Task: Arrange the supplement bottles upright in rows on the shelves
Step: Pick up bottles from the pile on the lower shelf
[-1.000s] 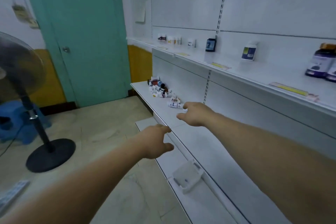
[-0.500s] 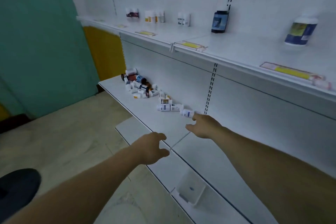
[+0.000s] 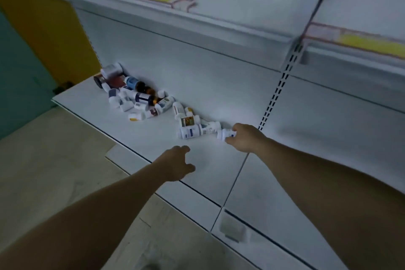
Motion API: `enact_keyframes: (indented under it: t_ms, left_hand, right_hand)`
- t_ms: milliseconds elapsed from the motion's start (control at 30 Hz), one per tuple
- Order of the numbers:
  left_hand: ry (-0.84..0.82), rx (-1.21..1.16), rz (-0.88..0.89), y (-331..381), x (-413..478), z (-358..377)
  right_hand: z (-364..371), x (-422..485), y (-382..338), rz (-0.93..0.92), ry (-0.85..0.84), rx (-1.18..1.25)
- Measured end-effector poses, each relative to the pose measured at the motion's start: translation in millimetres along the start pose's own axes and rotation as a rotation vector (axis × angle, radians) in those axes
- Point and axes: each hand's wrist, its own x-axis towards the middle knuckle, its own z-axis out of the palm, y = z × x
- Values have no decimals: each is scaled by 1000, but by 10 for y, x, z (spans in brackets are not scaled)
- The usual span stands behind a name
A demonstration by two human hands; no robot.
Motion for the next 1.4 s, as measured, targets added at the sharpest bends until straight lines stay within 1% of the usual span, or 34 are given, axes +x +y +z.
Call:
enact_keyframes:
  t_ms: [100, 233, 300, 367, 433, 500, 567, 633, 667, 700, 733, 767, 833, 867, 933, 1000, 1100, 1233, 1300, 1400]
  left_hand:
    - [51, 31, 13, -313, 541, -134]
    - [149, -47, 8, -566, 1180, -158]
    - [169, -74, 24, -614, 1436, -74]
    - [187, -123, 41, -645, 1665, 50]
    - [211, -157, 33, -684, 1813, 197]
    - [322, -138, 56, -736, 1901, 324]
    - [416, -232, 89, -778, 1877, 376]
    - [408, -426, 82, -790, 1737, 358]
    - [393, -507, 71, -788, 1628, 335]
    - [378, -584, 55, -781, 1500, 298]
    - [355, -696, 40, -774, 1361, 246]
    - [316, -859, 25, -756, 1210, 162]
    - [180, -1240, 6, -686, 845, -51]
    - [117, -1379, 30, -644, 661, -164]
    - [6, -1522, 99, -528, 297, -376]
    - [-100, -1557, 168, -375, -37, -568]
    - [-268, -1614, 229, -140, -475, -742]
    - [-519, -1735, 329, 124, -1029, -838]
    - [-605, -1669, 374, 279, -1316, -837]
    - [-646, -1487, 414, 553, -1683, -783]
  right_hand:
    - [215, 282, -51, 75, -17, -32]
    - [490, 585, -65, 148, 17, -74]
    - [590, 733, -37, 159, 35, -107]
    - [683, 892, 25, 162, 50, -161]
    - [795, 1013, 96, 165, 28, -238]
    - [891, 1076, 145, 180, 39, -351]
    - [916, 1063, 154, 204, 103, -473]
    - [921, 967, 142, 221, 128, -474]
    - [927, 880, 132, 217, 115, -397]
    - [927, 765, 109, 221, 108, -243]
    - [921, 628, 65, 240, 113, -24]
    - [897, 463, -11, 267, 120, 229]
    - [815, 105, -241, 306, 127, 707]
    - [776, -65, -369, 310, 127, 903]
    - [700, -401, -600, 287, 153, 1238]
    - [555, -741, -819, 276, 220, 1479]
    - [343, -1261, -1067, 294, 305, 1699]
    - [155, -1960, -1329, 294, 461, 1939]
    - [113, -2326, -1404, 283, 526, 1950]
    - [38, -2870, -1418, 256, 620, 1864]
